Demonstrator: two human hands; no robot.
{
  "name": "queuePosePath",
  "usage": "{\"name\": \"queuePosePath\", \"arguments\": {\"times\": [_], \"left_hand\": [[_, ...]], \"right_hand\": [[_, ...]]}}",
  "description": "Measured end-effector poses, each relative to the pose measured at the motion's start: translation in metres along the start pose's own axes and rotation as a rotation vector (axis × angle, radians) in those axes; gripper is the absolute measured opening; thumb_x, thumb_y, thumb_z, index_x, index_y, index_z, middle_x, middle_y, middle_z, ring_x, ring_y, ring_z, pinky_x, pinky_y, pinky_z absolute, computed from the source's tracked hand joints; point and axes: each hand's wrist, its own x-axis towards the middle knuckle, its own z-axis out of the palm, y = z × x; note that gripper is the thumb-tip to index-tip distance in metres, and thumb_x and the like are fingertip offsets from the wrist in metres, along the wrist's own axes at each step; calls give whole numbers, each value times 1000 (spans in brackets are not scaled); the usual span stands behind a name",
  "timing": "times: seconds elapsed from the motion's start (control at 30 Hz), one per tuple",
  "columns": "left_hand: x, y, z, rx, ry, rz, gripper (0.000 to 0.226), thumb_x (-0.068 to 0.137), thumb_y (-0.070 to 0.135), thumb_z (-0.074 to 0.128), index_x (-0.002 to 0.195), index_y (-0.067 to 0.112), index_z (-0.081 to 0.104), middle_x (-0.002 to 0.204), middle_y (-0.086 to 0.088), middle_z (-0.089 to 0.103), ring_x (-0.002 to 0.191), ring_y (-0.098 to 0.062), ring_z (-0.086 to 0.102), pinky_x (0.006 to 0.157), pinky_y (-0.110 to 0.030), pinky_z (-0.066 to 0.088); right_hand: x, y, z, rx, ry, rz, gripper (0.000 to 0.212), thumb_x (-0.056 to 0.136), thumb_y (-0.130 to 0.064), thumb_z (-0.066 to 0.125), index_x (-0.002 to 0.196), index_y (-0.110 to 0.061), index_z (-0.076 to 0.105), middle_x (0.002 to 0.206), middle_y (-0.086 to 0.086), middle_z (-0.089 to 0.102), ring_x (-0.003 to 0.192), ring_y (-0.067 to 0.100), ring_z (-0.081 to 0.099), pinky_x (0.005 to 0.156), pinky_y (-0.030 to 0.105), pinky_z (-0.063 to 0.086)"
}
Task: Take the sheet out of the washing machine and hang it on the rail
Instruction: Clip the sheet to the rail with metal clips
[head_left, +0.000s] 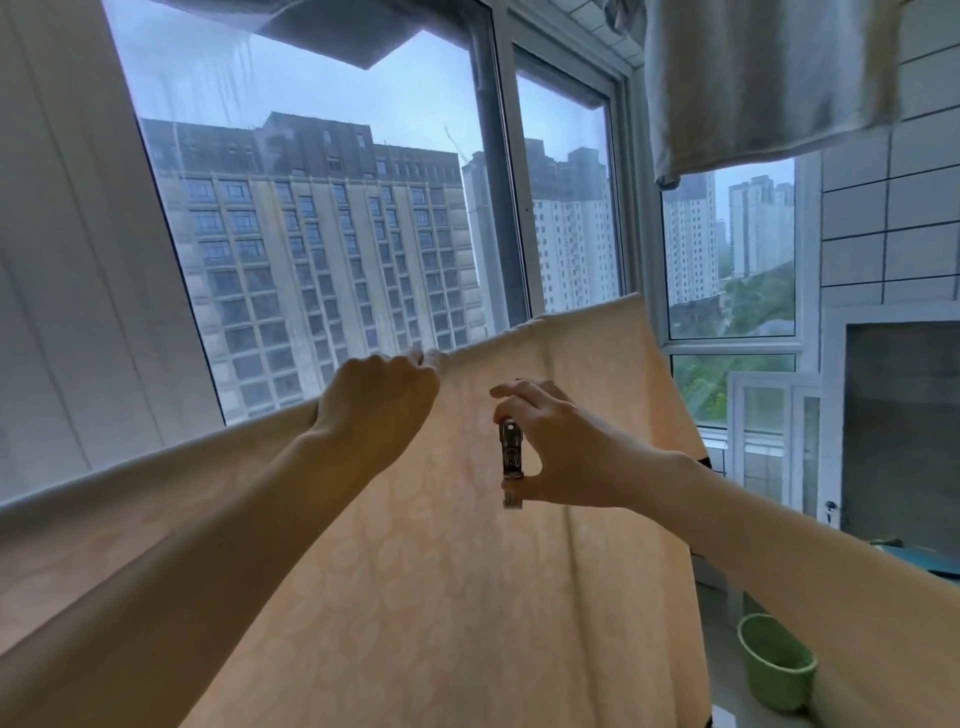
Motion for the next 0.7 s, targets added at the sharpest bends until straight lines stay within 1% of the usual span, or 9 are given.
{"name": "queuePosePath", "arguments": {"times": [0.1,0.17,0.3,0.4,0.5,0.63,0.7], "left_hand": [[14,13,2,-27,4,0,58,93,2,52,146,13,31,133,-2,57,92,-20,68,68,-29,52],[24,21,4,-28,0,-5,60,92,0,52,146,12,30,132,-4,57,94,-21,67,70,-30,52],[46,38,11,-26,-27,-38,56,91,0,52,144,12,35,116,-3,63,92,-22,66,70,-32,51],[62,51,19,-24,-29,-70,53,92,1,51,142,14,39,111,-1,64,90,-22,66,69,-31,51],[75,63,23,-17,-35,-103,44,92,5,52,135,15,49,103,0,67,82,-22,68,64,-32,51],[91,75,25,-73,-40,-147,33,97,13,48,130,18,53,98,2,68,76,-21,68,60,-32,49],[97,81,25,-110,-36,-160,25,99,17,46,121,21,56,90,4,67,71,-20,67,59,-33,50]], "right_hand": [[-5,18,-4,-2,1,-1,69,74,-46,75,129,-12,49,146,0,36,138,14,21,109,23,25],[-9,30,-6,6,0,0,69,74,-46,75,128,-12,49,145,0,37,138,15,22,109,24,27],[-19,56,-10,9,-3,-10,68,73,-46,75,127,-13,50,144,0,38,136,15,24,108,23,26],[-27,78,-14,18,-8,-25,68,73,-46,75,127,-13,49,143,0,38,135,16,25,108,22,26],[-33,102,-15,9,-22,-48,70,74,-48,73,129,-13,48,146,1,36,137,17,22,110,24,24],[-38,129,-20,14,-46,-74,69,77,-48,70,131,-11,47,149,3,33,140,18,17,113,27,22],[-40,141,-23,23,-45,-95,69,77,-50,70,130,-12,48,148,3,35,139,18,18,112,26,22]]}}
